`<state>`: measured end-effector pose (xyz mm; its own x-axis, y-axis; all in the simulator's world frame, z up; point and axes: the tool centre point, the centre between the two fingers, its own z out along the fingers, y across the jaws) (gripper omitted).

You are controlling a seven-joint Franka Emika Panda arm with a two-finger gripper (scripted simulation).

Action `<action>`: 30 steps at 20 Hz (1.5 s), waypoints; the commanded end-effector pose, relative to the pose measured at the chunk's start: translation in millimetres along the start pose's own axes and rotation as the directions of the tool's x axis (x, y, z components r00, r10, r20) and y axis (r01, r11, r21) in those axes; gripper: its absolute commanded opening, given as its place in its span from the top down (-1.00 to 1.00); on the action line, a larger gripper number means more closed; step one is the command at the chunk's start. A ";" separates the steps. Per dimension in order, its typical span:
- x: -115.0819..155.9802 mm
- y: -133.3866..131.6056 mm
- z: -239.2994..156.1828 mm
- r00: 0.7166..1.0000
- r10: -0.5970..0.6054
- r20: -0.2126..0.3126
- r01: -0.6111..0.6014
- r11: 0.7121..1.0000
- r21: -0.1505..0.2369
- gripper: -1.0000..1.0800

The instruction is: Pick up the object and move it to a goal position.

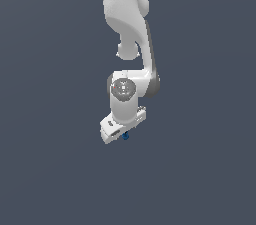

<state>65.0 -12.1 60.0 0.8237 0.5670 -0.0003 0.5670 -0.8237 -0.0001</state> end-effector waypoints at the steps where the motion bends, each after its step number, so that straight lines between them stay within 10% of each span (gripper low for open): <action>1: -0.3 -0.1 11.5 1.000 -0.001 0.000 0.001 1.000 0.000 -0.92; 7: 0.9 0.8 17.2 1.000 -0.001 0.000 0.001 1.000 0.000 -0.92; 8: 0.9 0.8 17.2 1.000 -0.001 0.000 0.001 1.000 0.000 1.00; 30: -11.0 -15.3 12.2 1.000 -0.001 0.000 0.001 1.000 0.000 1.00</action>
<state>51.3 -7.3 46.5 0.8230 0.5680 -0.0005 0.5680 -0.8230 -0.0003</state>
